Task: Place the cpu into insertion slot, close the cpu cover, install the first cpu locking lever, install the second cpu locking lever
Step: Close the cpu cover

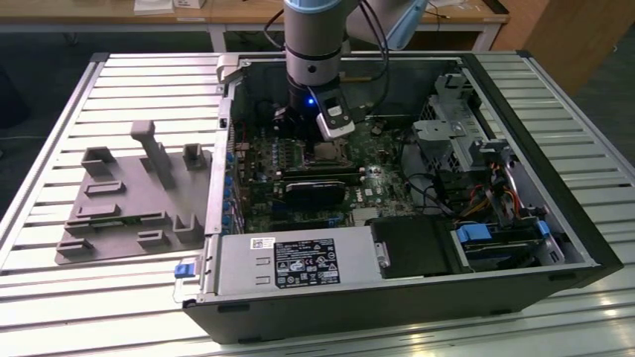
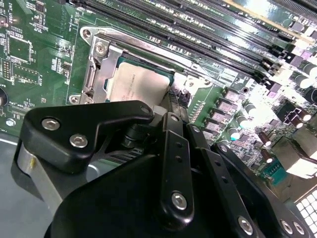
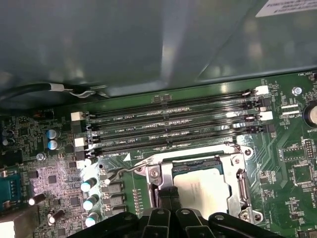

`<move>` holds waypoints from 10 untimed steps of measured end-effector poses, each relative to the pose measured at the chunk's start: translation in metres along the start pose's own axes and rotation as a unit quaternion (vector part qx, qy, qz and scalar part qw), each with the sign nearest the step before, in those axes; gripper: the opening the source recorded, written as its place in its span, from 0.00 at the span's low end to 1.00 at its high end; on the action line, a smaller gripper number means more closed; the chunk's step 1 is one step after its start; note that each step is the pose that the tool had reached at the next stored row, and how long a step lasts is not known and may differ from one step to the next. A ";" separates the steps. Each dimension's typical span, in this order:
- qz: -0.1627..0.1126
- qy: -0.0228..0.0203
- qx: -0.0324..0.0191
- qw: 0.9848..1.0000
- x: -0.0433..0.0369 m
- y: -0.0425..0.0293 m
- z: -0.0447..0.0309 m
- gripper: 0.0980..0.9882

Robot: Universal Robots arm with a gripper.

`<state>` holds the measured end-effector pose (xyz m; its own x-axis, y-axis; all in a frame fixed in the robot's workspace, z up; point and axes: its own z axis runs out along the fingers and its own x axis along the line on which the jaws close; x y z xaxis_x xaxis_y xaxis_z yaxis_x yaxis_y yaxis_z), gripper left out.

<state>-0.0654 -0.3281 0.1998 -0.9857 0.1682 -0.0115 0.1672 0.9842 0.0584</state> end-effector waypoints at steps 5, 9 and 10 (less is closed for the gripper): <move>0.000 0.000 0.000 1.000 -0.0002 0.0000 0.0000 0.00; 0.000 0.000 0.000 1.000 -0.0002 0.0002 -0.0025 0.00; 0.000 0.000 0.000 1.000 -0.0002 0.0002 -0.0039 0.00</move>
<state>-0.0652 -0.3281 0.2037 -0.9857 0.1682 -0.0113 0.1673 0.9842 0.0582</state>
